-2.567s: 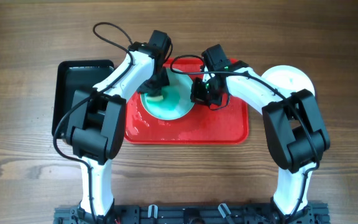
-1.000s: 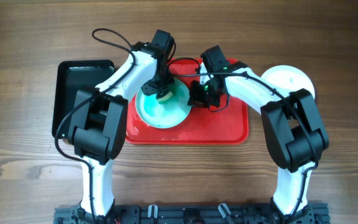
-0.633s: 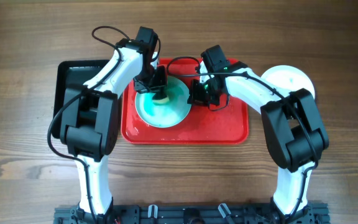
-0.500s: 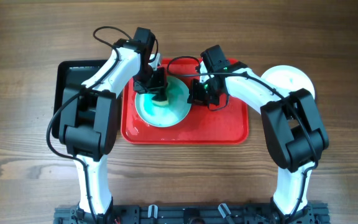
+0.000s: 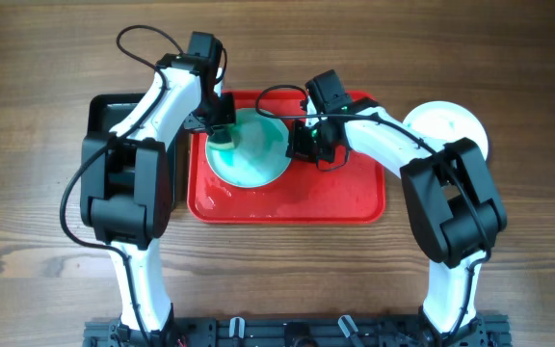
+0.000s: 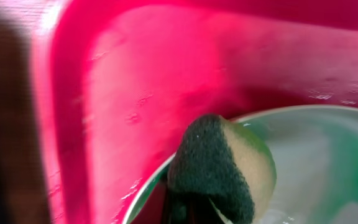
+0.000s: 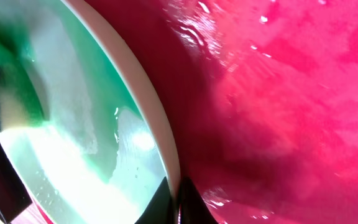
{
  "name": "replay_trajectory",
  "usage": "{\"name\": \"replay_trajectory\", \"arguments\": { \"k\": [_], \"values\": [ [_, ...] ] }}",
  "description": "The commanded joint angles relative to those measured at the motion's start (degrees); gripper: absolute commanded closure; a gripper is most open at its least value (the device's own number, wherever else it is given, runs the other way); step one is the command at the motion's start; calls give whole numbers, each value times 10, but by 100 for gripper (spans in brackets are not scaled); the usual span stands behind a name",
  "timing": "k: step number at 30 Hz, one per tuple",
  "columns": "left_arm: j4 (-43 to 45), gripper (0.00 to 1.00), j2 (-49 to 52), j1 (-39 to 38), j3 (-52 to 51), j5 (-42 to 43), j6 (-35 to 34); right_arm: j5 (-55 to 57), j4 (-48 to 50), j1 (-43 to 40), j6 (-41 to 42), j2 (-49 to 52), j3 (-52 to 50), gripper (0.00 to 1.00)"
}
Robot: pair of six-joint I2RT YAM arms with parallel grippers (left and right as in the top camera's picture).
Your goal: Clean dirty plates on tray and stack at the side
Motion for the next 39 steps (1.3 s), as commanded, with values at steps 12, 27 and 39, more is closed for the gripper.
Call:
{"name": "replay_trajectory", "arguments": {
  "k": [12,27,39],
  "values": [
    [-273,96,-18,17,139,257,205,-18,-28,1,-5,15,1,96],
    [-357,96,-18,177,288,68,13,300,-192,-8,-49,-224,4,95],
    [-355,96,-18,163,276,43,-14,728,-391,-70,115,-376,4,96]
  ]
}}
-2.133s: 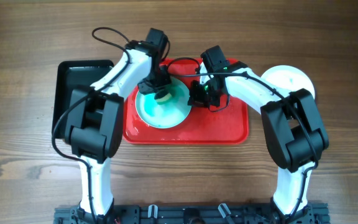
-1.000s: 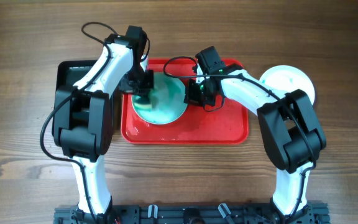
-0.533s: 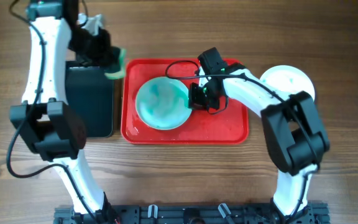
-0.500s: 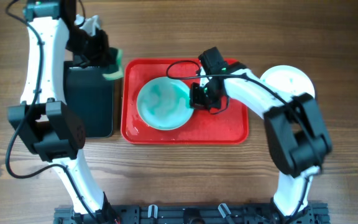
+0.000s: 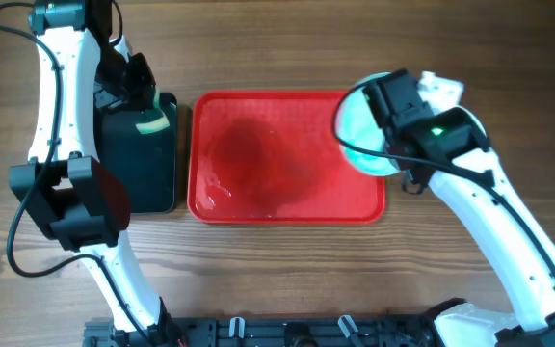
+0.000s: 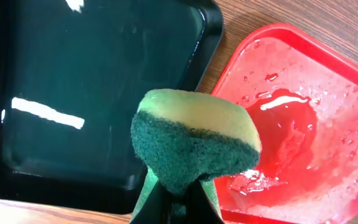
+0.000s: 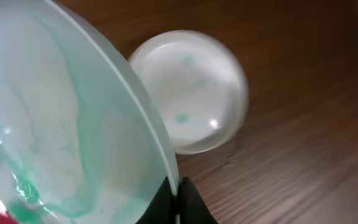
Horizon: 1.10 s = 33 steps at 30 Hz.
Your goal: Clean dirty plates on tray and stack at the side
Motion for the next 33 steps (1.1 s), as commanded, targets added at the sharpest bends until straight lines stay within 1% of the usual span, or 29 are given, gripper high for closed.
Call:
{"name": "replay_trajectory", "arguments": {
  "k": [1,5,7,12,13,15,16,18,20,21,24,27,29,31,33],
  "values": [
    [1,96,-7,-16,-8,-12,-10,101,-9,-58,54,-14,3,96],
    [8,96,-7,-39,-14,-26,-10,104,-5,-145,49,-14,1,96],
    [15,96,-7,-49,-14,-26,-10,96,4,-173,19,-14,1,96],
    [25,96,-7,-69,-14,-26,-10,100,19,-186,-35,-13,1,96],
    [27,96,-7,-72,-14,-26,-10,82,30,-186,-50,-13,1,96],
    [29,96,-7,-77,-14,-26,-10,4,68,-184,-139,-13,1,96],
    [30,96,-7,-78,-14,-26,-10,-59,89,-180,-180,-13,1,96],
    [32,96,-7,-78,-14,-26,-10,-122,103,-167,-190,-13,1,96],
    [32,96,-7,-78,-14,-26,-10,-125,113,-149,-192,-12,1,96],
    [32,96,-7,-78,-14,-26,-10,-112,119,-134,-200,-10,1,96],
    [36,96,-7,-78,-14,-26,-10,31,120,-55,-201,3,1,96],
    [36,96,-7,-78,-14,-26,-19,108,122,11,-196,12,1,96],
    [36,96,-7,-78,-14,-26,-19,235,123,92,-195,24,1,96],
    [36,96,-7,-78,-14,-26,-19,312,123,139,-199,32,1,96],
    [36,96,-7,-78,-14,-26,-19,420,123,189,-184,41,1,96]
  ]
}}
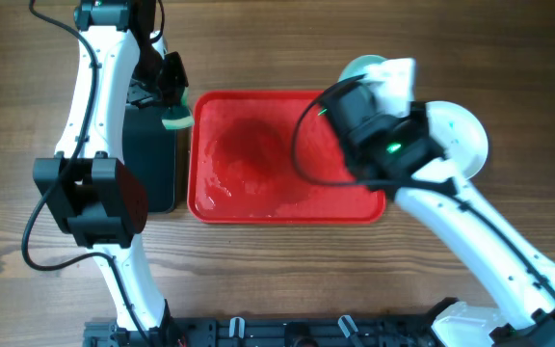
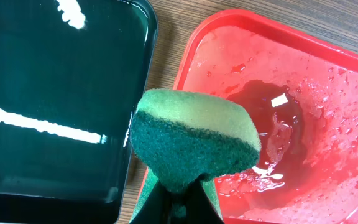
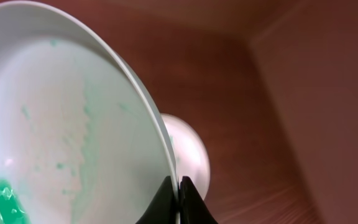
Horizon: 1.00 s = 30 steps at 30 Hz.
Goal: Clean dirty plates on tray and stack at the side
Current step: 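Carry the third plate right and place it on the plate stack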
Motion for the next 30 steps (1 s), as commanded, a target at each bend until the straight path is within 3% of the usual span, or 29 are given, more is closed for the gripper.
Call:
{"name": "replay_trajectory", "arguments": {
  "k": [1,5,13,18,21,23,30],
  "values": [
    [1,96,-7,-2,-3,-5,-12,261,4,73,19,20,1,96],
    [1,96,-7,-2,-3,-5,-11,292,57,121,-11,23,2,96],
    [1,96,-7,-2,-3,-5,-11,285,82,125,-22,24,2,96],
    [1,96,-7,-2,-3,-5,-11,6,86,111,-14,24,2,96],
    [-2,96,-7,-4,-3,-5,-11,-172,54,102,89,24,2,96],
    [-1,96,-7,-7,-3,-5,-11,-247,43,78,112,24,2,96],
    [4,96,-7,-16,-3,-6,-11,-489,32,-166,72,5,2,96]
  ]
}}
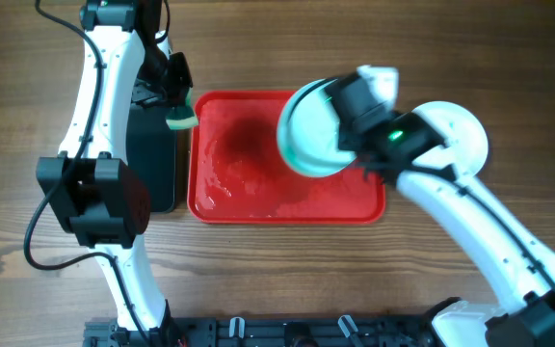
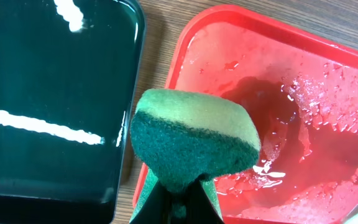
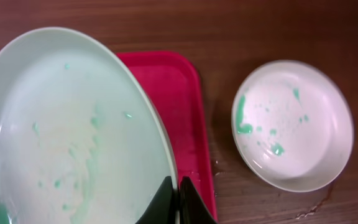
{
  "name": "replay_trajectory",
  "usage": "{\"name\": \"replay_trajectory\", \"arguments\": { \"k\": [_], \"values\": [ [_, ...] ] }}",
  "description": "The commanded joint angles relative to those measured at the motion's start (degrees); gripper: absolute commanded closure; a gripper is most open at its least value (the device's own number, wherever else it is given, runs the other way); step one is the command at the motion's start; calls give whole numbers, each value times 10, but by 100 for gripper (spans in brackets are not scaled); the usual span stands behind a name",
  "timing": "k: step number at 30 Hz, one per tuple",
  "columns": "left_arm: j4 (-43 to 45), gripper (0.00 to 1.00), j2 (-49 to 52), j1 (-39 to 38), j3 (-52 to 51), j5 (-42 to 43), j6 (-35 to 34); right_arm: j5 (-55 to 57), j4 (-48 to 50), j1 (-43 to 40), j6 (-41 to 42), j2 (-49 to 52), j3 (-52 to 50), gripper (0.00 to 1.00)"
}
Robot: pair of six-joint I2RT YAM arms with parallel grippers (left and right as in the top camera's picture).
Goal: Clean dirty plates on tray and stack at the side
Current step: 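Carry the third plate right and place it on the plate stack, then lower the sponge into the black tray with the left gripper and release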
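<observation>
A white plate (image 1: 314,127) smeared with green soap hangs over the right half of the wet red tray (image 1: 249,198). My right gripper (image 3: 178,200) is shut on the plate's rim (image 3: 157,127). A second white plate (image 3: 293,125), speckled green, lies on the wood to the right of the tray (image 3: 185,93); the overhead view shows it at the far right (image 1: 456,130). My left gripper (image 2: 178,202) is shut on a green and yellow sponge (image 2: 194,140), held above the tray's left edge (image 2: 166,81). The overhead view shows the sponge (image 1: 181,120) there too.
A black tray of dark water (image 1: 149,154) stands left of the red tray; in the left wrist view it fills the left side (image 2: 48,93). Bare wooden tabletop (image 1: 277,260) lies in front. The rig's frame (image 1: 287,333) runs along the near edge.
My right gripper has moved the soapy plate from above the tray's back right corner to over the tray's right half, face up. The left gripper and sponge shifted only slightly right.
First the plate lay in the red tray with my left gripper's sponge on it and my right gripper on its rim. Then the plate was lifted off at the tray's right and the sponge was over the black tray. Later the sponge was at the red tray's left edge.
</observation>
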Motion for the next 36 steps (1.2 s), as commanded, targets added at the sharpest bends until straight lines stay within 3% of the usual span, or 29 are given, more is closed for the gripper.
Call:
{"name": "replay_trajectory", "arguments": {
  "k": [1,8,13,18,20,22,26,29,36],
  "values": [
    [4,96,-7,-5,-3,-6,-9,-176,-7,-151,-17,-15,0,96],
    [5,96,-7,-5,-3,-6,-9,-181,32,-386,-31,-14,-98,96],
    [5,96,-7,-5,-3,-32,-10,-213,140,-462,-30,-13,-193,96],
    [4,96,-7,-4,-3,-65,-10,-215,250,-478,-30,6,-255,95],
    [1,96,-7,-1,-3,-82,-10,-216,259,-478,-30,29,-257,61],
    [-9,96,-7,8,-3,-97,-10,-226,260,-478,-32,43,-257,41],
    [-32,96,-7,44,-3,-104,-10,-301,234,-478,-54,30,-221,30],
    [-39,96,-7,81,-3,-104,-9,-342,165,-470,-97,8,-151,29],
    [-20,96,-6,130,-68,-104,51,-365,108,-371,-137,-23,-82,19]
  ]
}}
